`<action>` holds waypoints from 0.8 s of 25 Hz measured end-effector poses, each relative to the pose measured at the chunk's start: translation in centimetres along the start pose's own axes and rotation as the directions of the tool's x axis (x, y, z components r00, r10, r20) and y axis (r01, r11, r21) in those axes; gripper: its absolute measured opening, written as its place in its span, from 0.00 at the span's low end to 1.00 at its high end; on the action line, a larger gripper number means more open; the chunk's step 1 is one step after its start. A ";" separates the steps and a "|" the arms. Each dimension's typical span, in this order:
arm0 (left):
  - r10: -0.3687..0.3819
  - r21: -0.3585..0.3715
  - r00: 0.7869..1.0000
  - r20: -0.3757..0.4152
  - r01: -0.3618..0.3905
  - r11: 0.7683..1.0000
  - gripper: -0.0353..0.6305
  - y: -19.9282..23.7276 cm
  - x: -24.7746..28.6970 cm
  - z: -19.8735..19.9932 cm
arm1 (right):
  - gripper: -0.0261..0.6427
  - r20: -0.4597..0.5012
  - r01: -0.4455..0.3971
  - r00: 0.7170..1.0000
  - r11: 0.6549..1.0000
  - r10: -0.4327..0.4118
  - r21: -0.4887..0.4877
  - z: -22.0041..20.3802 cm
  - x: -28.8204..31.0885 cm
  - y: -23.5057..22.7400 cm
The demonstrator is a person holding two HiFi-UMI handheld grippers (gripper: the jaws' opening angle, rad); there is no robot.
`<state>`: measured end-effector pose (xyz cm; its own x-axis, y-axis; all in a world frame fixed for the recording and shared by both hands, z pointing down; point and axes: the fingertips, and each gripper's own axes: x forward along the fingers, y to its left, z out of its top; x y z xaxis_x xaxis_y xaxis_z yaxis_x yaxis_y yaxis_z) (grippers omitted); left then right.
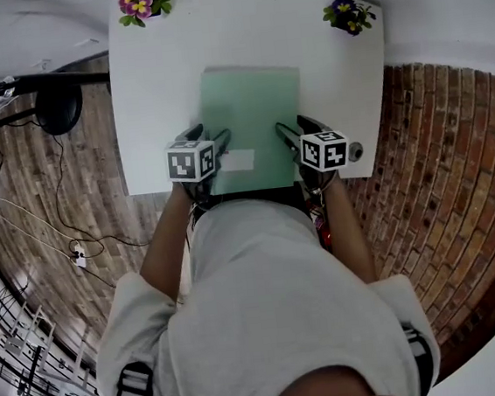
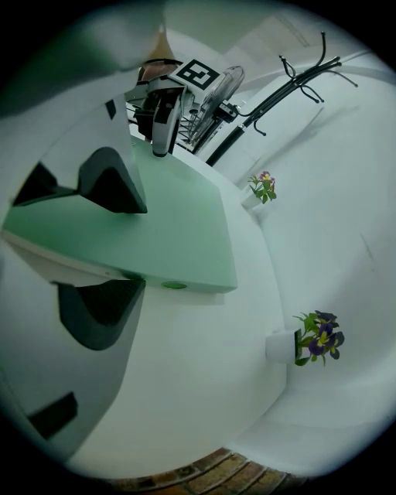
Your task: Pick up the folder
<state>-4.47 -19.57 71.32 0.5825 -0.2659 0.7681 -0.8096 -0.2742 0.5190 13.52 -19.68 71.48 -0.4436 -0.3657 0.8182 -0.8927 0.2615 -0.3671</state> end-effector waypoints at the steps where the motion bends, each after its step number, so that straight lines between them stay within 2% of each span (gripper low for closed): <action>1: 0.001 -0.012 1.000 0.007 -0.001 1.000 0.51 -0.1 0.1 0.1 | 0.44 -0.002 -0.007 1.000 1.000 0.007 -0.005 0.0 0.1 0.0; 5: 0.029 -0.042 0.999 0.019 -0.029 0.999 0.52 -0.3 0.6 -0.1 | 0.45 -0.015 -0.037 0.999 0.999 0.037 -0.023 -0.3 0.2 0.0; 11: 0.097 -0.056 0.995 0.020 -0.096 0.994 0.53 -0.1 0.9 -0.3 | 0.49 -0.058 -0.129 0.990 0.992 0.128 -0.017 -0.7 0.3 0.2; 15: 0.122 -0.089 0.992 0.040 -0.118 0.989 0.54 -0.1 1.2 0.0 | 0.50 -0.059 -0.125 0.991 0.991 0.122 -0.048 -1.1 0.3 0.2; 20: 0.126 -0.123 0.992 0.029 -0.122 0.985 0.54 -0.7 1.1 -0.7 | 0.49 -0.076 -0.120 0.991 0.990 0.114 -0.073 -1.4 0.0 -0.1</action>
<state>-3.34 -19.05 72.06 0.4775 -0.3254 0.8162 -0.8772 -0.1243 0.4637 13.72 -18.50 72.13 -0.5353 -0.2642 0.8023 -0.8249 0.3676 -0.4294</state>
